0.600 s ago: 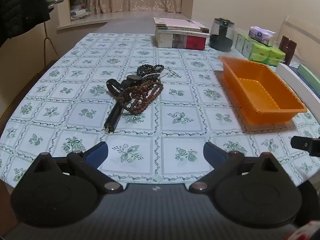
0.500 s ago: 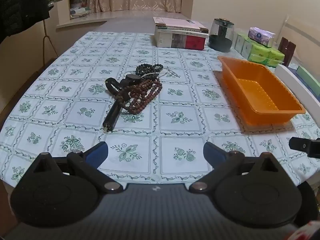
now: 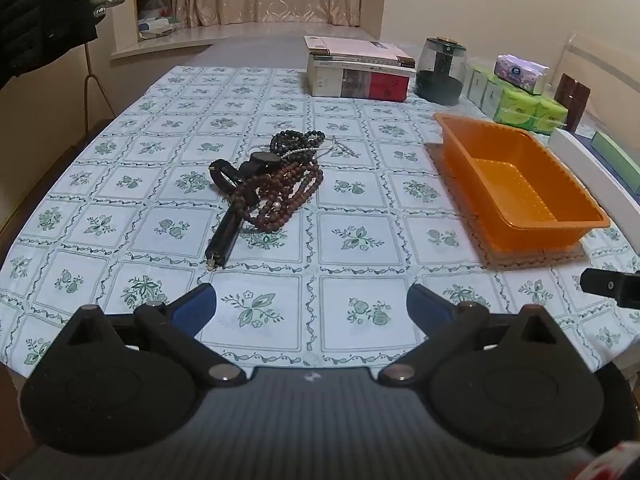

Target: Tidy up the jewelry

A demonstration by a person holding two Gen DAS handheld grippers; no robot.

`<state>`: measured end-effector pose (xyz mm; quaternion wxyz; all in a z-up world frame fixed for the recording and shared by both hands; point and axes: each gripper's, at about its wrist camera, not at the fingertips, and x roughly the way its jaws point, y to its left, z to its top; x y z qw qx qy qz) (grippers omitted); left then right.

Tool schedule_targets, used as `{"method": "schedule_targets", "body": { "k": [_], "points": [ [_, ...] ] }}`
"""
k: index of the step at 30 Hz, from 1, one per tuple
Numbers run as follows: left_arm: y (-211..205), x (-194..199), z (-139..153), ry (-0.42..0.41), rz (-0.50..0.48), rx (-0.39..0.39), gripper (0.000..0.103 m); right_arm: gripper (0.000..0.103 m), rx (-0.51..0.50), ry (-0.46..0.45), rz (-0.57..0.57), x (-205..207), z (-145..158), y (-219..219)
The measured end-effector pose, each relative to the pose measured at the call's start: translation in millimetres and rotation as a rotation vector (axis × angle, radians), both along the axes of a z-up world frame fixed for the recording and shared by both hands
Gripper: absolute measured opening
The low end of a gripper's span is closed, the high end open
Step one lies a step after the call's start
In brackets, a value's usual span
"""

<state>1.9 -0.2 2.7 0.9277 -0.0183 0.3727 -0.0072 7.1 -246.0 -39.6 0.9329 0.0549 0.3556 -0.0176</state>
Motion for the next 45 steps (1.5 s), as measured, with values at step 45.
{"method": "schedule_targets", "body": {
  "k": [45],
  "points": [
    [-0.5,5.7,5.7,-0.005,-0.025,-0.015,0.101,0.103,0.0,-0.009,-0.006,5.4,3.8,-2.3]
  ]
}}
